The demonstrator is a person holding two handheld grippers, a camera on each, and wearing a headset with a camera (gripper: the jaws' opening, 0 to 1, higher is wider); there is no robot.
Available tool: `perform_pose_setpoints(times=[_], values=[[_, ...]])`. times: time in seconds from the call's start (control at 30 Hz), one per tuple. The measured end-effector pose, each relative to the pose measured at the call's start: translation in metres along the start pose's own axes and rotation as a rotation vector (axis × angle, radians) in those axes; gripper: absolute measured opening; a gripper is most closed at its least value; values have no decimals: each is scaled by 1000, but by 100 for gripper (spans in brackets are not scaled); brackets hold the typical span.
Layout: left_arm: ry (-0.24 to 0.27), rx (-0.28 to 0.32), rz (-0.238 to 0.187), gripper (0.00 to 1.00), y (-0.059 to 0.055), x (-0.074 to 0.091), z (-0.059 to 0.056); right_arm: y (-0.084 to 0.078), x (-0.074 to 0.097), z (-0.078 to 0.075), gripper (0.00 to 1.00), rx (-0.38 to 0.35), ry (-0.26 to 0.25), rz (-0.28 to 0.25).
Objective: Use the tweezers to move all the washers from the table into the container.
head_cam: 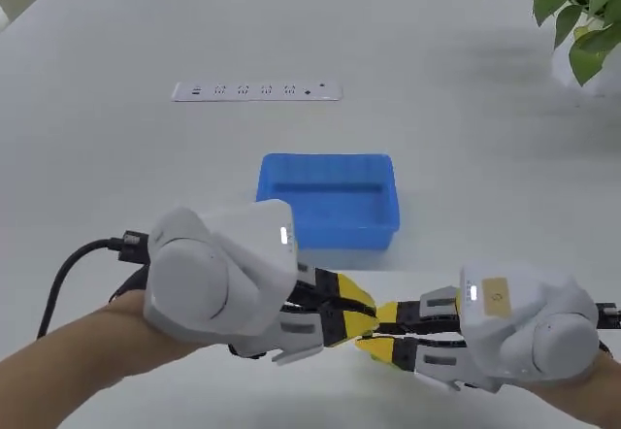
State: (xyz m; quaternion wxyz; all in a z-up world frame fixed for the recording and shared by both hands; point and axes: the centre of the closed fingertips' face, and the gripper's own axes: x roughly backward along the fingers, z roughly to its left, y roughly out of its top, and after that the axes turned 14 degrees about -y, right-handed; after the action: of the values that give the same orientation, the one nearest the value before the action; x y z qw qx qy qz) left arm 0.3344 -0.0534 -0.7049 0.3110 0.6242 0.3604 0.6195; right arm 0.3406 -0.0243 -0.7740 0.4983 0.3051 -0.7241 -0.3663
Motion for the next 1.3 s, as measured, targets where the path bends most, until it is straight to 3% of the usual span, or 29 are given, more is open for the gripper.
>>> perform_pose_setpoints(times=[0.27,0.57,0.77,1.0,1.13,1.3], values=[[12,-58,15,5,-2,10,-7,10,-5,7,8,63,4,1],[43,-62,1,5,-9,29,-9,23,-15,11,10,122,2,-4],[58,-52,-18,5,-10,39,0,29,-23,4,12,151,-21,7],[71,-42,-30,5,-11,40,13,22,-29,-7,13,138,-52,42],[73,-36,-36,5,-9,39,17,16,-30,-13,24,120,-74,59],[72,-37,-27,5,-11,38,19,8,-28,-15,27,89,-75,83]])
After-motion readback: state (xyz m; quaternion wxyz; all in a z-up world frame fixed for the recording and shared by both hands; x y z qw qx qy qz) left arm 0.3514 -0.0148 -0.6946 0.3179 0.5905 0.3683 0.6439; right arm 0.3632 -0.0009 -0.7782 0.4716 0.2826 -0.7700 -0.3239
